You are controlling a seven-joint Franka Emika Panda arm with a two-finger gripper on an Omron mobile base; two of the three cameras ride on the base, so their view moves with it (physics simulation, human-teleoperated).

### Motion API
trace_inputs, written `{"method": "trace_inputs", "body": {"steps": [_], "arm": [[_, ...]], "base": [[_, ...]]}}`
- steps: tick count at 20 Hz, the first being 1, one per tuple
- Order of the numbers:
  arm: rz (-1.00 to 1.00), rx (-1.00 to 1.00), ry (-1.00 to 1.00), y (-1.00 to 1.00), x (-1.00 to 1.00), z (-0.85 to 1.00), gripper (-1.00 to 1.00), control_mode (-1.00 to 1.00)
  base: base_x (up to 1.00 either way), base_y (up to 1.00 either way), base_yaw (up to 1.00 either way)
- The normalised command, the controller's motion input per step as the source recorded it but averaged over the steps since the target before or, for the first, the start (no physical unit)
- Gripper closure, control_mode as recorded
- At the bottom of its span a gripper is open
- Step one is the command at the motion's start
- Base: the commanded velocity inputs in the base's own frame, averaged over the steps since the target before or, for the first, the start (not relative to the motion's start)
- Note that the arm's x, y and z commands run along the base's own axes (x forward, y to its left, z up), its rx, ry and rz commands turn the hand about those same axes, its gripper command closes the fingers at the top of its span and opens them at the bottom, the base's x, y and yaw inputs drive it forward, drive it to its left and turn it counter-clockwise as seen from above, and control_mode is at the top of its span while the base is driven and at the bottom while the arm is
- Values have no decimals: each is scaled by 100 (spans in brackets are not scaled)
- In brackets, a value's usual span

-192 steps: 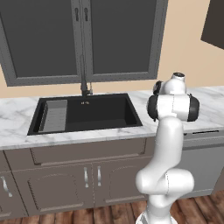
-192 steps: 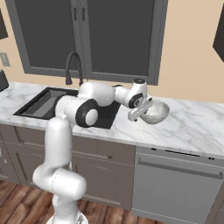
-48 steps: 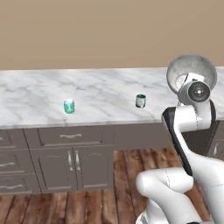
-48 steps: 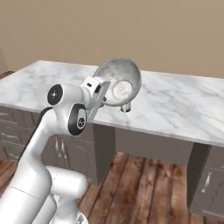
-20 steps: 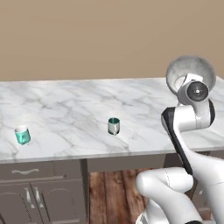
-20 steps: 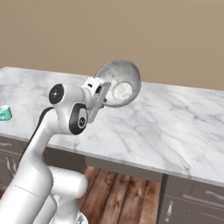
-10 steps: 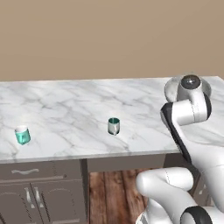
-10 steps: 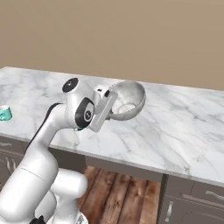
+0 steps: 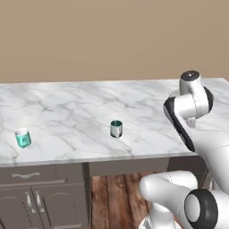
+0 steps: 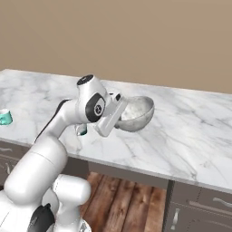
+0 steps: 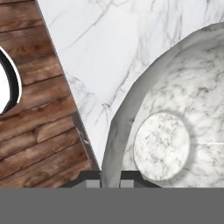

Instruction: Clear the mugs and bowl far away from the sink.

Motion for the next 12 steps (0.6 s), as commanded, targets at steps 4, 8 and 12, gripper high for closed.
{"method": "trace_inputs", "body": {"steps": [4, 8, 12], "arm": [[0, 0, 7, 0, 6, -37, 100, -100], [0, 2, 2, 0, 1, -63, 100, -100], [0, 11, -1, 0, 9, -43, 100, -100]], "base": [[0, 0, 0], [0, 0, 0], [0, 0, 0]]}}
